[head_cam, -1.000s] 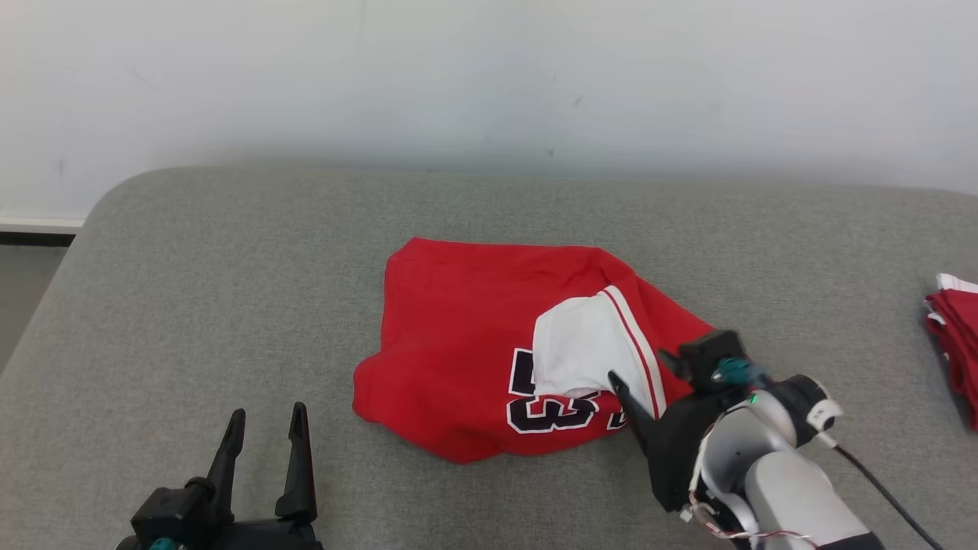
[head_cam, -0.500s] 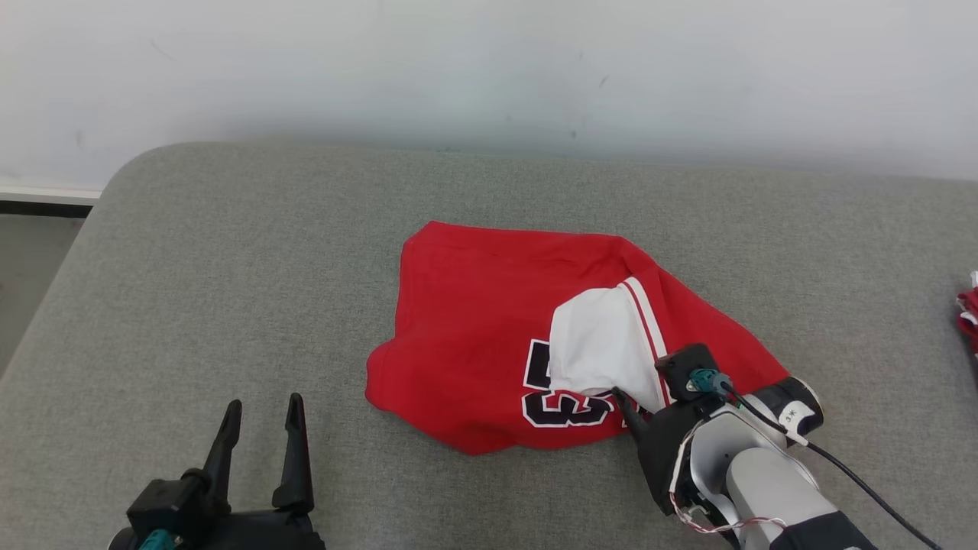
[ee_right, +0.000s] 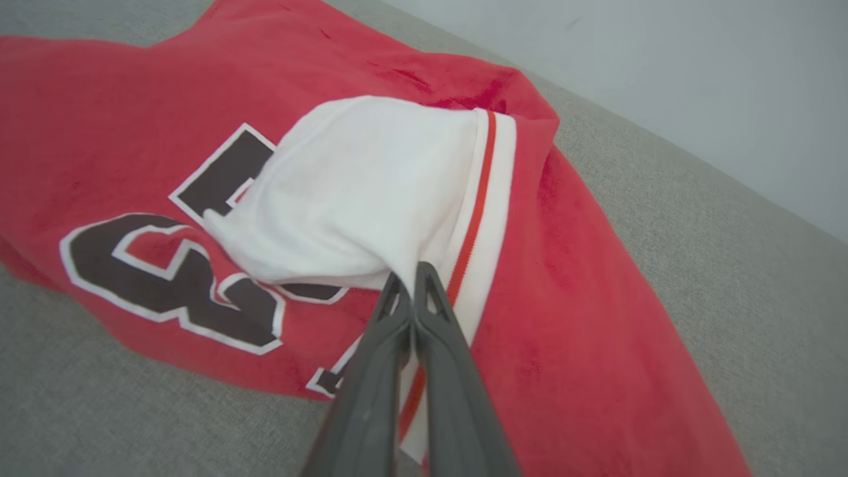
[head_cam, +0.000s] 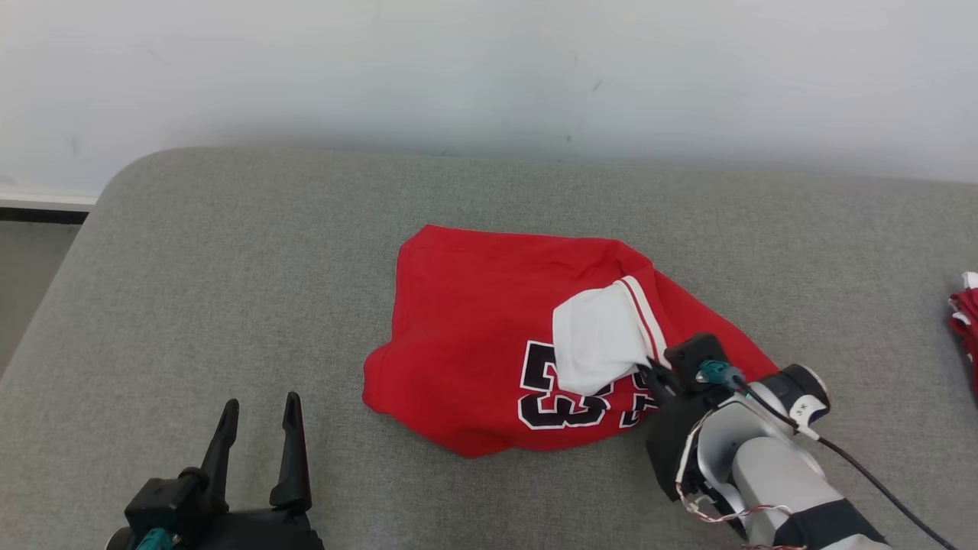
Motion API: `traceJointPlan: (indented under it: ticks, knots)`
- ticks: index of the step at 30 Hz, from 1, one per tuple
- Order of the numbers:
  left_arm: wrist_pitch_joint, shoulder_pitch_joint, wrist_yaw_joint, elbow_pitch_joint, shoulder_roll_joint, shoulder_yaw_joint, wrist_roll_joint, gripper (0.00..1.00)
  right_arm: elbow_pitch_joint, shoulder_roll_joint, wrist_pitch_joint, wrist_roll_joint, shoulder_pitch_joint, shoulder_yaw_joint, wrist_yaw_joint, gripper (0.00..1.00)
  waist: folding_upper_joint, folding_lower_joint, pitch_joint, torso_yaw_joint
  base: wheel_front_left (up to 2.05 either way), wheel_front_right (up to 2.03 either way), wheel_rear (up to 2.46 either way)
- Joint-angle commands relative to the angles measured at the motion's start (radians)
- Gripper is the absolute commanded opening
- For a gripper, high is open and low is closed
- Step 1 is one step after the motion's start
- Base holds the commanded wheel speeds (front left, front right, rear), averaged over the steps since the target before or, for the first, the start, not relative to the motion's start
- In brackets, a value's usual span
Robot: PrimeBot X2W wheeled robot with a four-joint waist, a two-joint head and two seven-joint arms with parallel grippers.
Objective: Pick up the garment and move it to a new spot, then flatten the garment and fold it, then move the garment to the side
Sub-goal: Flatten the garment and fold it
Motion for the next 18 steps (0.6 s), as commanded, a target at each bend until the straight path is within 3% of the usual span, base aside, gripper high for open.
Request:
traceJointPlan:
  ticks: [1, 8, 13, 18]
  knots:
    - [0.0, -0.008, 0.002, 0.001, 0.001, 0.004, -0.001, 1.0, -0.011, -0.011, -0.009, 0.004, 0.003, -0.005, -0.003, 0.0, -0.0001, 0.0, -0.004, 0.0, 0.0, 0.0, 0.0]
    - [0.0, 0.021, 0.008, -0.006, 0.001, 0.024, -0.002, 1.0, -0.174, -0.071, -0.015, 0.048, 0.135, -0.027, -0.003, 0.0, -0.0001, 0.0, -0.026, -0.025, 0.0, 0.0, 0.0]
    - [-0.001, 0.037, 0.009, -0.018, 0.001, 0.038, -0.002, 1.0, -0.353, -0.162, 0.072, 0.081, 0.273, -0.069, -0.003, 0.0, -0.0001, 0.0, -0.033, -0.063, 0.0, 0.0, 0.0]
    - [0.0, 0.046, 0.009, -0.02, 0.001, 0.045, -0.001, 1.0, -0.497, -0.214, 0.159, 0.079, 0.374, -0.172, -0.003, 0.0, -0.0001, 0.0, -0.038, -0.103, 0.0, 0.0, 0.0]
